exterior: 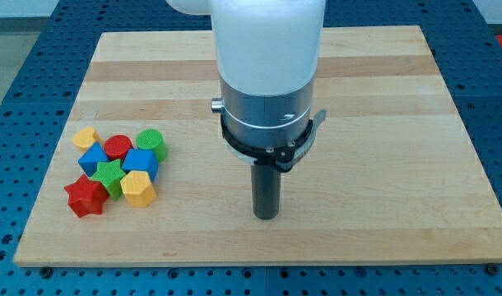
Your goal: Push the red star and the yellow hexagon towards the bottom center
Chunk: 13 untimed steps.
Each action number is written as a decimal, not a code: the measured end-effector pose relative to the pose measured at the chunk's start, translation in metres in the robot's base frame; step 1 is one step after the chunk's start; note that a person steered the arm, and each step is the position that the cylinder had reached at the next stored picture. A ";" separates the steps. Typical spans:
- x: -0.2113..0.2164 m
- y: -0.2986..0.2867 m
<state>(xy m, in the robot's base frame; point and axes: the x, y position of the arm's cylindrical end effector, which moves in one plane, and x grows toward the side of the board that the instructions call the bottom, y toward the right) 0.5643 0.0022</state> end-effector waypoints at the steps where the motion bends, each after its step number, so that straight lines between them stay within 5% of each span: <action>1: 0.000 0.000; 9: 0.003 -0.021; 11: 0.036 -0.034; 13: 0.040 -0.184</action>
<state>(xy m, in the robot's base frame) 0.6043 -0.1817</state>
